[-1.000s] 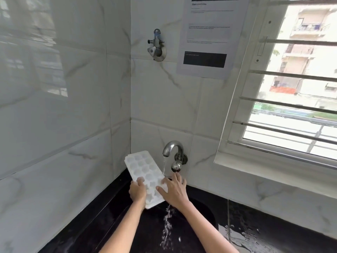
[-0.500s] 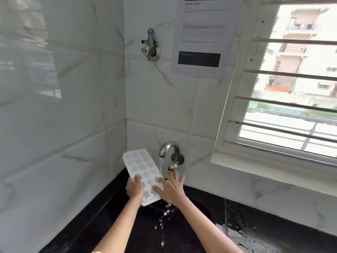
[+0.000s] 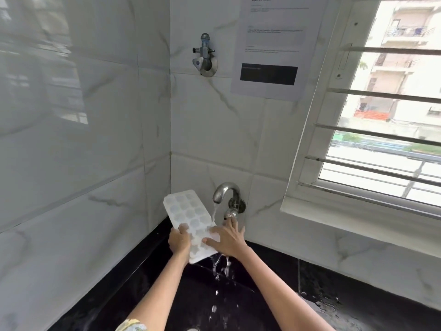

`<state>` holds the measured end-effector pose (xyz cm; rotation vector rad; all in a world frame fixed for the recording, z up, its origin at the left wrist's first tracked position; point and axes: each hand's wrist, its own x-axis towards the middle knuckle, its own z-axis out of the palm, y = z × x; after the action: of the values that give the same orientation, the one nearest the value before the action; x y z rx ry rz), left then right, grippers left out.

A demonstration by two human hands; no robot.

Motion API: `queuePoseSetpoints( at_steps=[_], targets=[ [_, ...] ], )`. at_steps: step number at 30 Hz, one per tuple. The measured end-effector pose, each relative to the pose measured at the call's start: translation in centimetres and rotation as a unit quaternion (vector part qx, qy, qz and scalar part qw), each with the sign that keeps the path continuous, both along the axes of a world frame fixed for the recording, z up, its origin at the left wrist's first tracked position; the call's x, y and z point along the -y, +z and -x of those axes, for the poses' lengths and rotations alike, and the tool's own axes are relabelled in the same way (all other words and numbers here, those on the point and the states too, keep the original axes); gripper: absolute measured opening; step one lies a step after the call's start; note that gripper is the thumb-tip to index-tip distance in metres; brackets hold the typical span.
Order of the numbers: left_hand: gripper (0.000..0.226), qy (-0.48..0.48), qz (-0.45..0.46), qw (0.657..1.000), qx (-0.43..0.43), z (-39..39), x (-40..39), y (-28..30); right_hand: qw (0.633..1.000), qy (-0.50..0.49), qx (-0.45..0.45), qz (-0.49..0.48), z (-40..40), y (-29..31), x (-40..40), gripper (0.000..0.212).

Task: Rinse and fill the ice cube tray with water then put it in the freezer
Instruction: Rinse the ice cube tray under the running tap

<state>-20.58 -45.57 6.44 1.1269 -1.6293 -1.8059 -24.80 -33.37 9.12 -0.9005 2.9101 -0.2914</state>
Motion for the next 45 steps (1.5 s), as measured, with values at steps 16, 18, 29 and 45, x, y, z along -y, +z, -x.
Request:
queuePoseSetpoints(
  at_steps=[16,18,29,45],
  targets=[
    [0.035,0.011,0.009,1.0,0.013,0.0,0.2,-0.2,0.999,0.039,0.023,0.026,-0.2,-1.0,-1.7,0.06],
    [0.035,0.019,0.003,1.0,0.009,0.0,0.3,-0.1,0.996,0.036,-0.037,0.071,-0.4,-1.6,-2.3,0.066],
    [0.027,-0.033,-0.058,0.997,-0.032,-0.9,-0.6,-1.2,0.96,-0.049,0.071,0.267,-1.0,-2.7,-3.6,0.04],
    [0.073,-0.342,0.158,0.917,0.13,-0.8,-7.7,-7.3,0.904,-0.23,0.202,0.299,-5.1,-5.2,-2.0,0.038]
  ],
)
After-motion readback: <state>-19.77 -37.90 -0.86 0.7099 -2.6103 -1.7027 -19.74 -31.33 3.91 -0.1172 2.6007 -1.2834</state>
